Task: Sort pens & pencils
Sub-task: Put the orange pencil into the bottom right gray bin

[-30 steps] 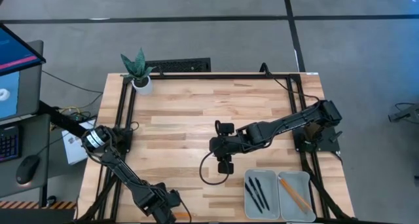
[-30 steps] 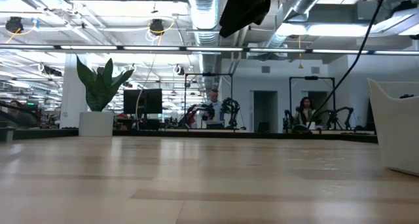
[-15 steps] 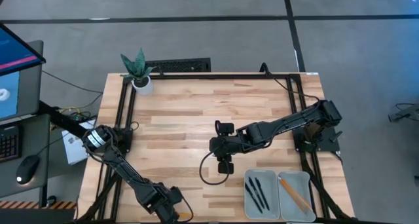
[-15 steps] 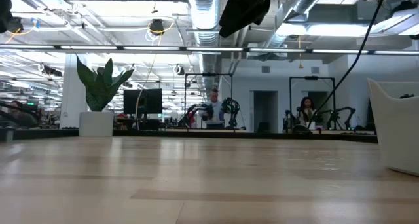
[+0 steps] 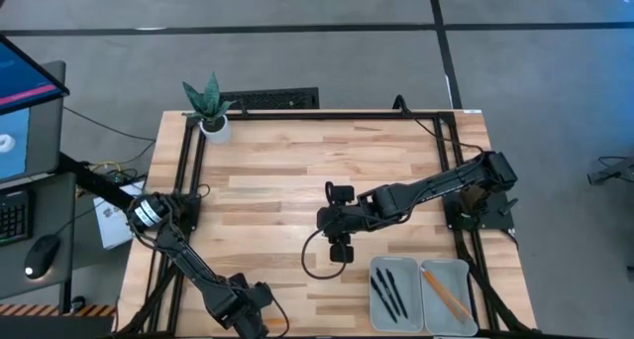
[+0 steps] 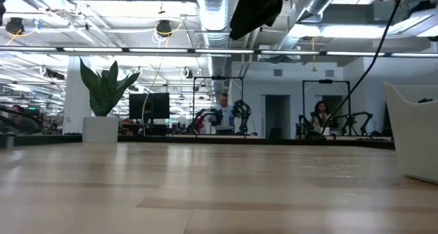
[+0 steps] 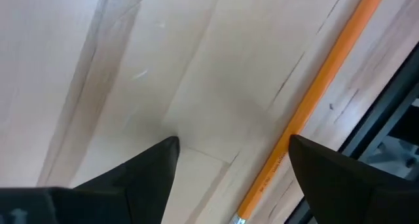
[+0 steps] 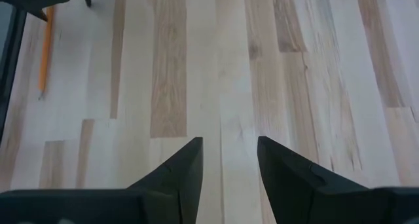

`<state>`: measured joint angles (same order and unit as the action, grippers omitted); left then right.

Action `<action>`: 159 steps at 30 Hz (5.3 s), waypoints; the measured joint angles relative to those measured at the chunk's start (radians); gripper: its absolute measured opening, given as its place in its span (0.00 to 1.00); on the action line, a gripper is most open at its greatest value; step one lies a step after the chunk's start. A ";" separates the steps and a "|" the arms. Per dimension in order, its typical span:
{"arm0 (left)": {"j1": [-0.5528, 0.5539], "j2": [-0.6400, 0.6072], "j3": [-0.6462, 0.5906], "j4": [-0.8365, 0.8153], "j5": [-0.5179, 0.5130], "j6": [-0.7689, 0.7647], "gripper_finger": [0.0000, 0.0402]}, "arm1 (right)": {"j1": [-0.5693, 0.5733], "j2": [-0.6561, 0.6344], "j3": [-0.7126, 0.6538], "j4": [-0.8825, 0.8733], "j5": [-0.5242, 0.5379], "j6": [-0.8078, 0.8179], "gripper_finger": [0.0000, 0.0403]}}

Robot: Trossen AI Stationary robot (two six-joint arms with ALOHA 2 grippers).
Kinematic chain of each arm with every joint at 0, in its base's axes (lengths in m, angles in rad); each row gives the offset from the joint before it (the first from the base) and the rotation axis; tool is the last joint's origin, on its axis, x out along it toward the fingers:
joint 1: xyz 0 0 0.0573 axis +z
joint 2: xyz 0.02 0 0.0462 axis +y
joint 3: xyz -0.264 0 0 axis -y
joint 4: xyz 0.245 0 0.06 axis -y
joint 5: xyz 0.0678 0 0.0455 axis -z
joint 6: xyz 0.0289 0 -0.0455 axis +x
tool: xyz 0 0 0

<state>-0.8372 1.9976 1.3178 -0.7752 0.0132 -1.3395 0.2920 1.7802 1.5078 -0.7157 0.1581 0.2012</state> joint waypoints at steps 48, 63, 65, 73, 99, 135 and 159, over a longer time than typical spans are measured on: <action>0.056 0.001 0.113 -0.389 -0.159 0.054 0.71 | 0.002 0.000 0.000 -0.002 -0.001 0.008 0.41; 0.063 -0.004 0.373 -0.539 -0.410 0.284 0.71 | 0.002 0.000 0.000 -0.002 0.000 0.008 0.41; 0.069 -0.005 0.386 -0.551 -0.444 0.306 0.71 | 0.002 0.000 0.000 -0.002 0.000 0.008 0.41; 0.076 -0.005 0.392 -0.561 -0.472 0.319 0.71 | 0.002 0.000 0.000 -0.002 0.000 0.008 0.41; 0.078 -0.005 0.392 -0.564 -0.465 0.285 0.87 | 0.000 0.000 0.000 -0.002 0.000 -0.001 0.41; 0.039 0.000 0.235 -0.445 -0.210 0.344 0.88 | 0.001 0.000 0.000 0.011 0.000 -0.026 0.42; 0.041 -0.001 0.026 -0.115 -0.077 0.480 0.88 | 0.000 0.000 0.000 0.014 0.000 -0.029 0.42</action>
<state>-0.7959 1.9965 1.3442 -0.8904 -0.0635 -0.8597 0.2920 1.7804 1.5078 -0.7018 0.1581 0.1722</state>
